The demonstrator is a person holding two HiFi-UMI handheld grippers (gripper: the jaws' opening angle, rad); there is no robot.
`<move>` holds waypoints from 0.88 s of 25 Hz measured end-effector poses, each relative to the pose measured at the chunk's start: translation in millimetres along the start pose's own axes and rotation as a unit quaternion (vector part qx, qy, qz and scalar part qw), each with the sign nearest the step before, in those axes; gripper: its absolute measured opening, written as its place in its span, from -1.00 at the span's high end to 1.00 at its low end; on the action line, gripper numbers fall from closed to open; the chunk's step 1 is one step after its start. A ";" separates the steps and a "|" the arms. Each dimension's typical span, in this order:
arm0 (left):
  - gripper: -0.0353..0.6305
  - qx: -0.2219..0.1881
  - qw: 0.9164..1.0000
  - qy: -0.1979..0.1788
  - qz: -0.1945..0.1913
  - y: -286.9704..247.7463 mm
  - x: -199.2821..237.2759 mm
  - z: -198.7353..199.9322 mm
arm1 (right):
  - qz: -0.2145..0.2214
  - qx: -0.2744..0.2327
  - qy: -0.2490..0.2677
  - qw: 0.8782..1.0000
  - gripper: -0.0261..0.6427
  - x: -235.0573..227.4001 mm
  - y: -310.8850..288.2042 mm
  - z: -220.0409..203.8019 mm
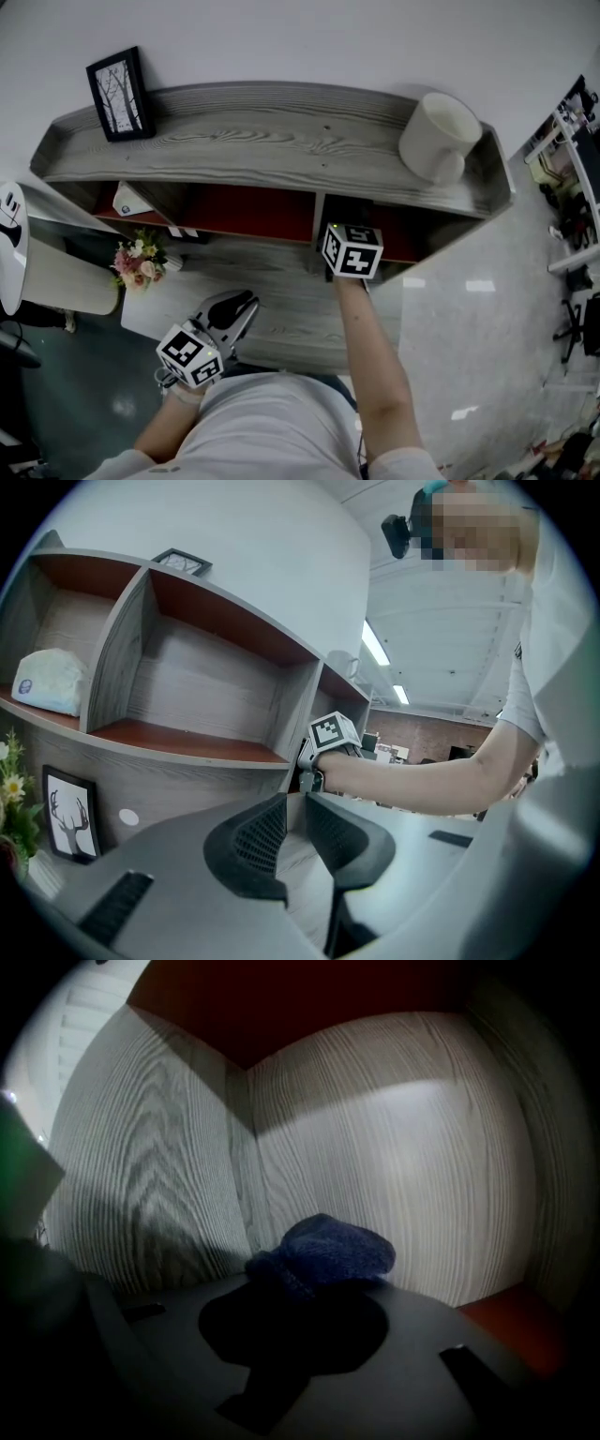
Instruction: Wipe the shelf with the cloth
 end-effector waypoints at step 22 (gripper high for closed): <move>0.74 0.035 0.985 -0.029 -0.164 -78.1 -65.8 -1.9 | -0.059 -0.113 -0.001 0.992 0.72 -22.2 211.4 5.0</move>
Point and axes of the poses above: the fingertips, and each gripper's own axes: y backward along the fingers, x to its left, z out of its top, the point moved 3 cm from there along y, backward along the fingers, and after that the axes turned 3 degrees about y, right-handed, at the moved point
